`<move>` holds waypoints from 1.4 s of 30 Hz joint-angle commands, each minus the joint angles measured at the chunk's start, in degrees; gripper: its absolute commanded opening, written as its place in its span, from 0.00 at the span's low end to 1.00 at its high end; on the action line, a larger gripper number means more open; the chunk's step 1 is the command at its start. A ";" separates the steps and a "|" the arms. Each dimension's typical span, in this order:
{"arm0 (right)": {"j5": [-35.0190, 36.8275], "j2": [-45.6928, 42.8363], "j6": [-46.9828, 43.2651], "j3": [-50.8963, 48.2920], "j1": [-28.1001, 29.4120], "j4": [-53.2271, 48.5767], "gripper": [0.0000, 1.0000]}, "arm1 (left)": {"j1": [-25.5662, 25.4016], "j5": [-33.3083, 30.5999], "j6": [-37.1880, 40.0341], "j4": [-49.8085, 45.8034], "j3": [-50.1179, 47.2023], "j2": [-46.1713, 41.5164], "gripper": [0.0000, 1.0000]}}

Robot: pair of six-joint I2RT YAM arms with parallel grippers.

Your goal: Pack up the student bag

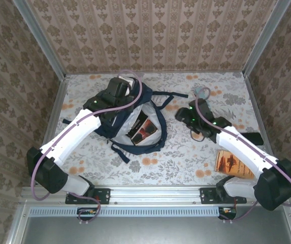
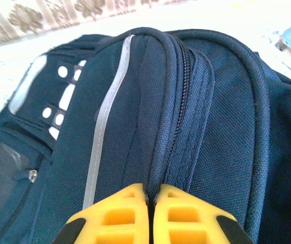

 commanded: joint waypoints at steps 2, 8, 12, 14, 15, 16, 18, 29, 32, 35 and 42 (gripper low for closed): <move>9.50 -4.66 -5.88 -4.85 -8.83 -14.22 0.83 | -0.63 7.03 0.42 1.22 -3.93 -2.24 0.09; 11.40 -4.67 -6.06 -7.75 -17.51 -19.88 0.85 | -1.39 7.88 -2.45 -0.40 -8.01 -1.97 0.58; 12.20 -5.08 -4.31 -9.87 -19.64 -22.47 0.85 | -1.39 6.23 -5.06 0.99 -8.71 -1.82 0.73; 12.93 -5.68 -2.86 -10.81 -19.61 -23.72 0.85 | -1.35 4.86 -6.19 1.46 -8.49 -1.34 0.76; 12.40 -5.94 -2.46 -11.42 -19.58 -23.66 0.85 | -1.28 4.30 -6.61 1.59 -8.29 -1.07 0.76; 11.52 -6.19 -1.97 -12.10 -19.49 -23.32 0.85 | -1.22 3.72 -7.09 1.68 -8.10 -0.63 0.77; 10.05 -6.27 -0.54 -13.86 -19.41 -22.73 0.85 | -1.17 3.01 -7.66 1.68 -7.58 0.11 0.78; -4.54 -2.73 5.39 -19.83 -16.31 -11.45 0.84 | -0.65 2.27 -9.79 1.51 -7.13 0.76 0.80; -8.49 -0.28 7.74 -19.10 -13.11 -7.36 0.84 | -0.54 2.13 -9.47 1.26 -7.15 0.66 0.82; -12.76 2.36 10.87 -18.91 -10.38 1.19 0.84 | -0.22 3.33 -7.10 0.83 -7.22 0.32 0.90; -18.16 12.06 11.01 -11.86 -7.37 11.73 0.83 | 0.23 5.67 -5.05 0.63 -6.96 -0.57 1.00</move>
